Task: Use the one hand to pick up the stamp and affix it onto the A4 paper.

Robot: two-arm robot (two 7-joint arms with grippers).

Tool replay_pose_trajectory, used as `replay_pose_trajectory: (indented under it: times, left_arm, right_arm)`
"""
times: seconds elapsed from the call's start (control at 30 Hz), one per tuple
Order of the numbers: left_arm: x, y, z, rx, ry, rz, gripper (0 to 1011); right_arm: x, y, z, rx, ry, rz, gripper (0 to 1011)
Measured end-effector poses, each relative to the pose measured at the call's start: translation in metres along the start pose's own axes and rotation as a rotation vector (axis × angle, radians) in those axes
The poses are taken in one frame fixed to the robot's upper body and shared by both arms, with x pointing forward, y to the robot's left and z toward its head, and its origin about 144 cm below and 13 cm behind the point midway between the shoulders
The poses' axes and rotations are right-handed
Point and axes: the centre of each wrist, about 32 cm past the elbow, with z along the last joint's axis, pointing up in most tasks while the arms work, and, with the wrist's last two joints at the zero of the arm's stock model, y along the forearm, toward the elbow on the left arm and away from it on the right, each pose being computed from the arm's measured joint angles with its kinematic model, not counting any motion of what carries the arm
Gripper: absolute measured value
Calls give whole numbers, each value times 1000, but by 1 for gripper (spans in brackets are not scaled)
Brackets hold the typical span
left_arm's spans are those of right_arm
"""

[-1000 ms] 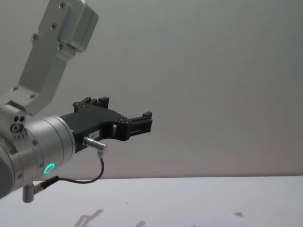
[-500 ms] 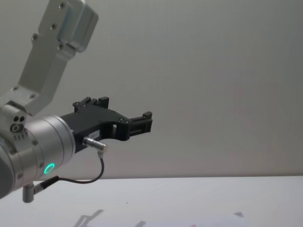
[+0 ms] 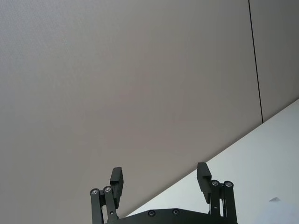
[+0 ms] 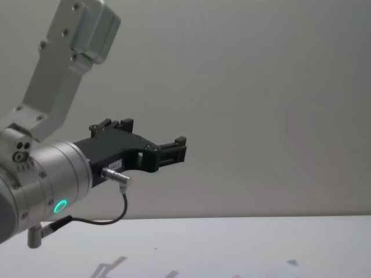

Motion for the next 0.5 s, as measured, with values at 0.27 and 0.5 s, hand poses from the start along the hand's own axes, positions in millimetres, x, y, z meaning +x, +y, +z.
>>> replay_pose_trajectory:
  times: [0.27,0.5]
  left_arm:
    - [0,0,0,0,0,0,1001]
    - [0,0,0,0,0,0,1001]
  right_arm:
    - [1,2,4,22,-29,15,217]
    - [2,8,13,69,-77,60,217]
